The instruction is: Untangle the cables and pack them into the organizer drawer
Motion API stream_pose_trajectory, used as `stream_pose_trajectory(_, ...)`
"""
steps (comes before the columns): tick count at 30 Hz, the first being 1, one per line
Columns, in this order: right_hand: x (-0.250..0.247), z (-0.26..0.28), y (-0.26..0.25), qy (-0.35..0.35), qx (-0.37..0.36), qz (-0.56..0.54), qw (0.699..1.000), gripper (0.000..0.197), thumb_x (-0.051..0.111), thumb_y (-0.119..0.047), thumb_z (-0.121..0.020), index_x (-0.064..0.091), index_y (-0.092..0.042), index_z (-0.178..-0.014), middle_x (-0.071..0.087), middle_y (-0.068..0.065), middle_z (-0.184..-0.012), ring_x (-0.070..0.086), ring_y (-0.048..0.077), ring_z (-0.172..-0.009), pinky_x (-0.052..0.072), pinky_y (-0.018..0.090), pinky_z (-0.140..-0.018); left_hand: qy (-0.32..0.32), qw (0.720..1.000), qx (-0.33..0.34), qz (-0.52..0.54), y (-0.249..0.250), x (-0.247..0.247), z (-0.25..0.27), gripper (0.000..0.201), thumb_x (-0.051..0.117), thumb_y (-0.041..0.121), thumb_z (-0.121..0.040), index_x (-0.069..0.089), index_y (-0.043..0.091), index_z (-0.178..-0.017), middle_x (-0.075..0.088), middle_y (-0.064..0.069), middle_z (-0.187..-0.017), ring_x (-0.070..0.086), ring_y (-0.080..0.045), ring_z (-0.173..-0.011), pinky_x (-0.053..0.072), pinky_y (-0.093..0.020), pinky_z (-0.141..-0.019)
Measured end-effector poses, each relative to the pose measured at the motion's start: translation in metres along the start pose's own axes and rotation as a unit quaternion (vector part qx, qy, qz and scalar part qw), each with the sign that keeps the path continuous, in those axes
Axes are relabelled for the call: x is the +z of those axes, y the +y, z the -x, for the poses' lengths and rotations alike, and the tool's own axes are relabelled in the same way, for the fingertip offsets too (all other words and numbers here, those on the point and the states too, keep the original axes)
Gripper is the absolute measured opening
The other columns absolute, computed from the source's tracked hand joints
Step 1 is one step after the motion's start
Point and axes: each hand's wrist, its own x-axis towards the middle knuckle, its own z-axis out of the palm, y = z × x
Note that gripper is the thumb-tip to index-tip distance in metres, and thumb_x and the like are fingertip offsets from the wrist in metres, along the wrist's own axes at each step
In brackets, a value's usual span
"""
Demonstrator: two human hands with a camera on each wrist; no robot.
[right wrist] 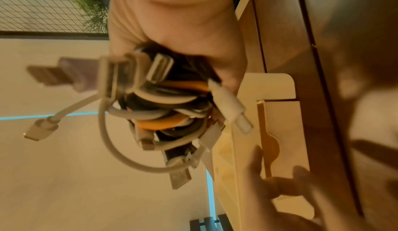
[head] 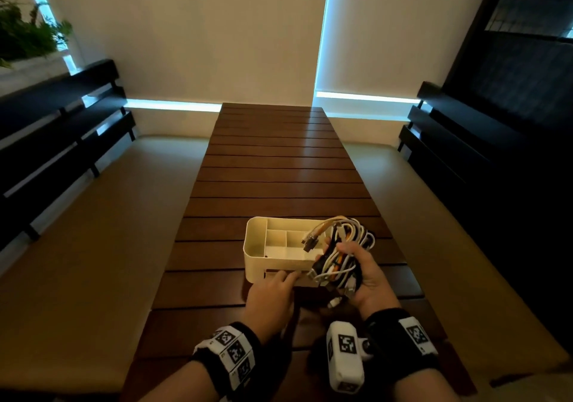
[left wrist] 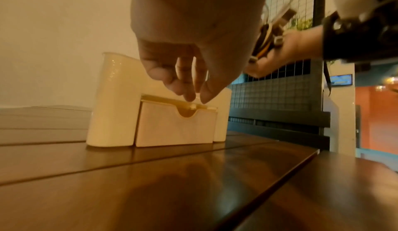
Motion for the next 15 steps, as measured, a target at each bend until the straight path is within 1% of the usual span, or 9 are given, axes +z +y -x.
stream_pose_trajectory(1, 0.0, 0.0, -0.002, -0.005, -0.004, 0.011, 1.0, 0.05, 0.091, -0.015, -0.022, 0.073, -0.004, -0.068, 0.069, 0.012, -0.064, 0.068, 0.025, -0.056, 0.057, 0.037, -0.057, -0.016, 1.0, 0.0, -0.018, 0.001, 0.002, -0.001, 0.047, 0.062, 0.023, -0.074, 0.06, 0.026, -0.121, 0.068, 0.003, -0.093, 0.065, -0.02, -0.068, 0.051, -0.029, -0.048)
stream_pose_trajectory(3, 0.002, -0.001, -0.006, -0.01, 0.0, 0.02, 1.0, 0.034, 0.083, -0.017, -0.043, 0.07, -0.004, -0.072, 0.069, 0.012, -0.062, 0.068, 0.023, -0.054, 0.057, 0.035, -0.054, -0.038, 0.998, -0.01, -0.041, 0.004, 0.003, -0.005, 0.051, 0.051, 0.024, -0.084, 0.047, 0.025, -0.135, 0.064, -0.001, -0.108, 0.064, -0.026, -0.081, 0.049, -0.032, -0.059)
stream_pose_trajectory(4, 0.003, -0.001, -0.007, -0.014, -0.003, 0.02, 1.0, 0.034, 0.083, -0.017, -0.043, 0.07, -0.004, -0.072, 0.069, 0.012, -0.062, 0.068, 0.023, -0.054, 0.057, 0.036, -0.054, -0.05, 0.997, -0.01, -0.05, 0.006, 0.004, -0.007, 0.052, 0.047, 0.024, -0.088, 0.041, 0.023, -0.14, 0.06, -0.003, -0.115, 0.063, -0.028, -0.089, 0.047, -0.033, -0.064)
stream_pose_trajectory(6, 0.003, -0.003, -0.004, -0.027, -0.001, 0.019, 0.999, 0.046, 0.09, -0.017, -0.027, 0.073, -0.004, -0.068, 0.07, 0.013, -0.065, 0.068, 0.024, -0.056, 0.057, 0.036, -0.055, -0.072, 0.995, -0.021, -0.06, 0.009, 0.007, -0.009, 0.052, 0.044, 0.024, -0.09, 0.034, 0.019, -0.141, 0.057, -0.005, -0.119, 0.06, -0.029, -0.096, 0.043, -0.032, -0.067)
stream_pose_trajectory(7, 0.004, -0.004, -0.002, -0.035, 0.005, 0.014, 0.999, 0.049, 0.09, -0.017, -0.025, 0.074, -0.004, -0.069, 0.07, 0.013, -0.066, 0.068, 0.025, -0.057, 0.057, 0.037, -0.055, -0.082, 0.994, -0.032, -0.064, 0.01, 0.009, -0.009, 0.052, 0.045, 0.024, -0.09, 0.034, 0.017, -0.14, 0.058, -0.006, -0.118, 0.06, -0.029, -0.097, 0.042, -0.033, -0.067)
stream_pose_trajectory(9, 0.003, -0.007, 0.004, -0.033, 0.027, 0.004, 0.999, 0.048, 0.088, -0.013, -0.033, 0.071, -0.002, -0.076, 0.069, 0.015, -0.068, 0.068, 0.027, -0.057, 0.059, 0.039, -0.054, -0.106, 0.991, -0.063, -0.059, 0.011, 0.013, -0.012, 0.047, 0.047, 0.025, -0.091, 0.036, 0.014, -0.135, 0.058, -0.007, -0.117, 0.06, -0.03, -0.099, 0.045, -0.034, -0.071)
stream_pose_trajectory(12, 0.001, -0.017, 0.021, -0.004, 0.055, 0.008, 0.998, 0.055, 0.09, -0.01, -0.024, 0.07, -0.002, -0.074, 0.067, 0.014, -0.069, 0.066, 0.028, -0.06, 0.058, 0.043, -0.065, -0.127, 0.985, -0.109, -0.032, 0.01, 0.013, -0.018, 0.032, 0.043, 0.026, -0.093, 0.048, 0.012, -0.122, 0.06, -0.008, -0.116, 0.061, -0.03, -0.101, 0.048, -0.035, -0.076)
stream_pose_trajectory(13, 0.001, -0.02, 0.027, 0.007, 0.059, 0.015, 0.998, 0.05, 0.089, -0.009, -0.028, 0.069, -0.002, -0.074, 0.067, 0.013, -0.068, 0.066, 0.027, -0.06, 0.056, 0.043, -0.068, -0.125, 0.986, -0.111, -0.026, 0.011, 0.013, -0.019, 0.03, 0.042, 0.026, -0.094, 0.051, 0.012, -0.119, 0.062, -0.009, -0.115, 0.06, -0.031, -0.102, 0.048, -0.035, -0.077)
stream_pose_trajectory(15, 0.008, -0.023, 0.035, 0.024, 0.072, 0.04, 0.996, 0.024, 0.078, -0.01, -0.053, 0.064, -0.003, -0.071, 0.065, 0.011, -0.063, 0.064, 0.025, -0.054, 0.057, 0.038, -0.061, -0.121, 0.986, -0.107, -0.029, 0.011, 0.011, -0.021, 0.027, 0.043, 0.023, -0.095, 0.059, 0.01, -0.112, 0.064, -0.01, -0.112, 0.06, -0.032, -0.103, 0.046, -0.033, -0.077)
